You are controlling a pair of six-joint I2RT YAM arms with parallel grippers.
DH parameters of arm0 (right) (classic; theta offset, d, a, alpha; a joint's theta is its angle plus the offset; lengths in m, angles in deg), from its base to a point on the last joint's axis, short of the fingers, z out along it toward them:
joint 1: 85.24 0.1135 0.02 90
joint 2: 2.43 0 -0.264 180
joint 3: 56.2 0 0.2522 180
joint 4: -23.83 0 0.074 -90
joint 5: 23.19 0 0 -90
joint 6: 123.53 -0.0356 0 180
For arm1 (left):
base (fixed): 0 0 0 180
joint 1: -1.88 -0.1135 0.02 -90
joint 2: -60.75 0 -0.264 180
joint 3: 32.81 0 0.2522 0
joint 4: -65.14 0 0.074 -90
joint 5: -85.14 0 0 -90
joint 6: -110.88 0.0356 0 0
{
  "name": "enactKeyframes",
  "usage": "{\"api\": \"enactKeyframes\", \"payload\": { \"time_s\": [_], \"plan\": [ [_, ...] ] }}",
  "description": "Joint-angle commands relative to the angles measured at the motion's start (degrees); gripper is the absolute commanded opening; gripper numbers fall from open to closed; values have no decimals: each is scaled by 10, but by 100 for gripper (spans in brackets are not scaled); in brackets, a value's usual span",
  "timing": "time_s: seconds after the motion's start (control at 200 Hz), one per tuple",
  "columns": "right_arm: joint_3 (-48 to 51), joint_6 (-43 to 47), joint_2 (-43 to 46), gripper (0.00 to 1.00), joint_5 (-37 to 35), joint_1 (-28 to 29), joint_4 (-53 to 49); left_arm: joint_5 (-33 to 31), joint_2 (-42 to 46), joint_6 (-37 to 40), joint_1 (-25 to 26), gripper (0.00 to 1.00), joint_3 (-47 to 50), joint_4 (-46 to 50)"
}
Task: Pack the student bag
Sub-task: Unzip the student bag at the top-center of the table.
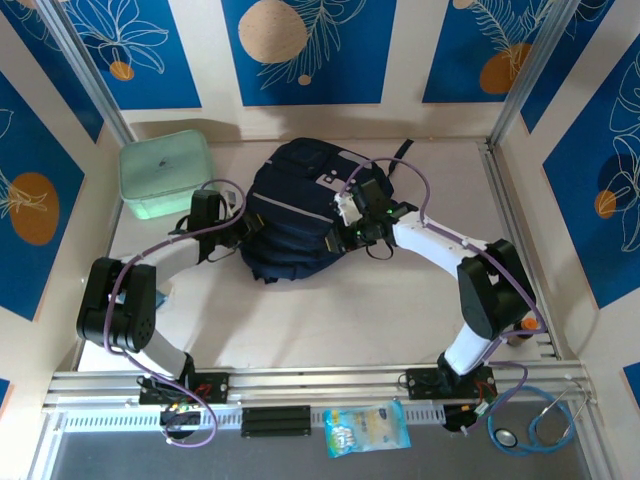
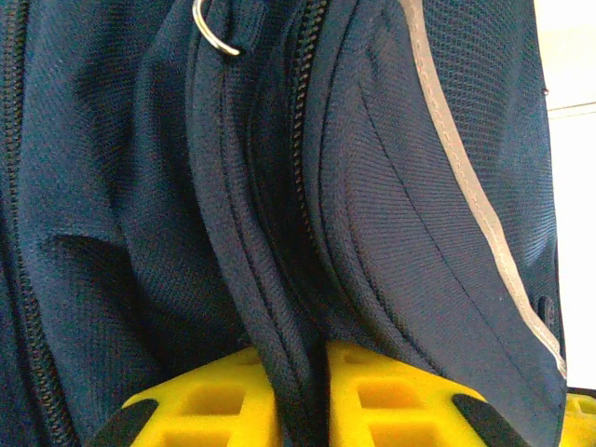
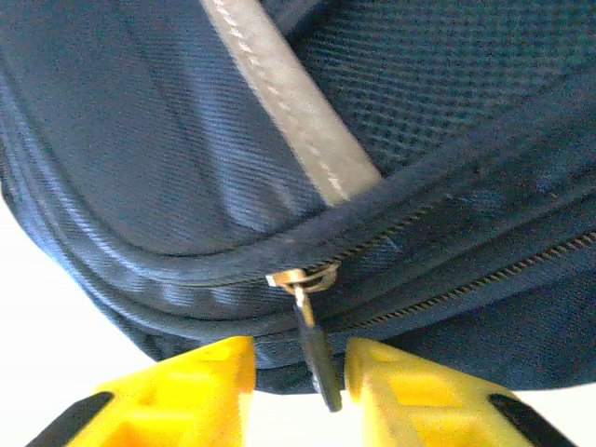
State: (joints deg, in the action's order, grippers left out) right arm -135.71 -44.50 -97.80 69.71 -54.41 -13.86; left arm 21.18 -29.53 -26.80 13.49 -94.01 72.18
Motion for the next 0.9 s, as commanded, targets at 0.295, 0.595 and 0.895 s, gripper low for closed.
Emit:
{"api": "enactKeyframes", "payload": {
  "time_s": [0.295, 0.595, 0.895],
  "plan": [
    [-5, 20, 13, 5, -62, 56, -41, 23, 4, -17, 0, 17, -1, -26],
    [-24, 30, -2, 5, -79, 111, -43, -32, 26, -51, 17, 14, 20, -54],
    [-81, 21, -32, 10, -81, 145, -63, -58, 30, -29, 32, 24, 20, -19]
  ]
}}
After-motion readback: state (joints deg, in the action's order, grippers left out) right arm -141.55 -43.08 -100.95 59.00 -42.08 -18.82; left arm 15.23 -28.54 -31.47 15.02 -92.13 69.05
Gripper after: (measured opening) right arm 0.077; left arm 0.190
